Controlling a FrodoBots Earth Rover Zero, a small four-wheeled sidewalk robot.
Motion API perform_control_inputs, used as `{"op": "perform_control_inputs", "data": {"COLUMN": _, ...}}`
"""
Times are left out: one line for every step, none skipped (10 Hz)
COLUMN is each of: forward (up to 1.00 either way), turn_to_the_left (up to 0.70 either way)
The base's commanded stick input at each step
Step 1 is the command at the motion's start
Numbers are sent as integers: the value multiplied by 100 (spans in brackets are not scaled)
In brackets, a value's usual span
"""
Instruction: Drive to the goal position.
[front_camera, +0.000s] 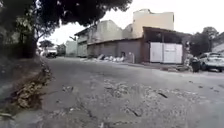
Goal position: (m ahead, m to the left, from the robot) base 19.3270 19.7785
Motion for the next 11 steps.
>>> {"op": "perform_control_inputs", "data": {"forward": 100, "turn_to_the_left": 0}}
{"op": "perform_control_inputs", "data": {"forward": 100, "turn_to_the_left": 0}}
{"op": "perform_control_inputs", "data": {"forward": 100, "turn_to_the_left": 0}}
{"op": "perform_control_inputs", "data": {"forward": 100, "turn_to_the_left": 0}}
{"op": "perform_control_inputs", "data": {"forward": 100, "turn_to_the_left": 0}}
{"op": "perform_control_inputs", "data": {"forward": 100, "turn_to_the_left": 0}}
{"op": "perform_control_inputs", "data": {"forward": 100, "turn_to_the_left": 0}}
{"op": "perform_control_inputs", "data": {"forward": 100, "turn_to_the_left": 0}}
{"op": "perform_control_inputs", "data": {"forward": 100, "turn_to_the_left": 0}}
{"op": "perform_control_inputs", "data": {"forward": 100, "turn_to_the_left": 0}}
{"op": "perform_control_inputs", "data": {"forward": 100, "turn_to_the_left": 0}}
